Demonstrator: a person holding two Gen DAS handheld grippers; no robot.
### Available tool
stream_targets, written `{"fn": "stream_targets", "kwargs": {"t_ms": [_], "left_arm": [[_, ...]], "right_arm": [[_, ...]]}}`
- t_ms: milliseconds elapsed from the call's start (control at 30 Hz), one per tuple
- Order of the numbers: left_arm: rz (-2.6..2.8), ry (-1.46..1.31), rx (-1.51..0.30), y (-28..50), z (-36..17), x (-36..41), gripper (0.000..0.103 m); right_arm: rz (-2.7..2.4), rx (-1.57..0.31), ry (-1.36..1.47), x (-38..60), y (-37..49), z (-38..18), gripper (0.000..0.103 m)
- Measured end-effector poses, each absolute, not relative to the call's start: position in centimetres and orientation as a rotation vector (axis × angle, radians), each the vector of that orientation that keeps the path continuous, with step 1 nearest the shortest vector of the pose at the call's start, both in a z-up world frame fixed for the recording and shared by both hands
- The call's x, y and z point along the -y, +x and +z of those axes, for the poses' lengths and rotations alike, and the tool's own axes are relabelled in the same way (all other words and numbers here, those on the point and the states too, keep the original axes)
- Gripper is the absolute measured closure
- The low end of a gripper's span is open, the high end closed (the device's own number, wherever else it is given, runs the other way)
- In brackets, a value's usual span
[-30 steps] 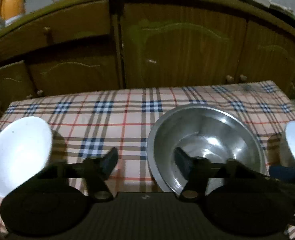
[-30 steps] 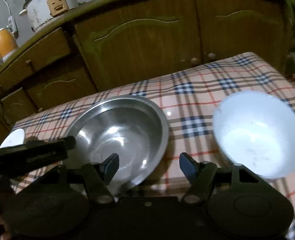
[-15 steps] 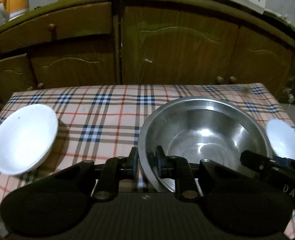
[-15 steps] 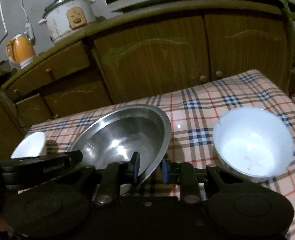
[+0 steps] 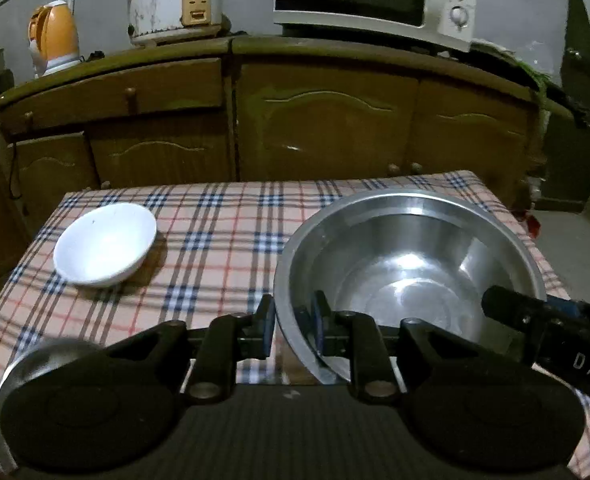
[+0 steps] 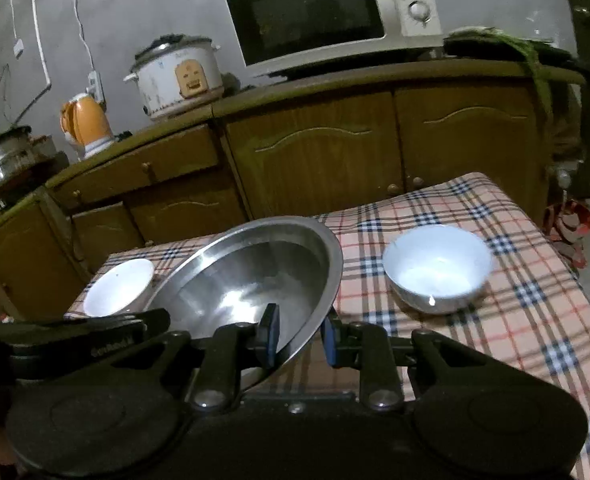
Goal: Organize plates and bowls
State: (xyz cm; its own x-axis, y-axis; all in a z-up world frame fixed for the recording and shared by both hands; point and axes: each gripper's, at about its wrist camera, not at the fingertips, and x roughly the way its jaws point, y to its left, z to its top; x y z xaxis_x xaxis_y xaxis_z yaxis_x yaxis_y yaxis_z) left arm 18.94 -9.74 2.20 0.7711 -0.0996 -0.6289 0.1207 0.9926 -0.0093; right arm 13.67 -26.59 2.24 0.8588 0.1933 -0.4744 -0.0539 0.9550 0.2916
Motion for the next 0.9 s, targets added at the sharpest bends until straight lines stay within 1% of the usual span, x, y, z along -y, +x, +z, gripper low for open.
{"fn": "stream_targets", "kwargs": {"t_ms": [300,433,900], "left_arm": [[-0.152,0.049,-0.687,13.6,1.3,10.9,0.082],[-0.160,0.050,-0.698,12.2,0.4,11.3,0.081],[-0.189,0.064,-0.769,10.4,-4.7,12.9,0.081]], "right_arm": [[0.105,-0.507,0.265,27.6,6.2,1.4,0.073],[0.092,-0.511,0.257,27.9,4.4,0.7,0.073],[0.037,-0.592,0.273,29.7,2.6,-4.5,0.073]]}}
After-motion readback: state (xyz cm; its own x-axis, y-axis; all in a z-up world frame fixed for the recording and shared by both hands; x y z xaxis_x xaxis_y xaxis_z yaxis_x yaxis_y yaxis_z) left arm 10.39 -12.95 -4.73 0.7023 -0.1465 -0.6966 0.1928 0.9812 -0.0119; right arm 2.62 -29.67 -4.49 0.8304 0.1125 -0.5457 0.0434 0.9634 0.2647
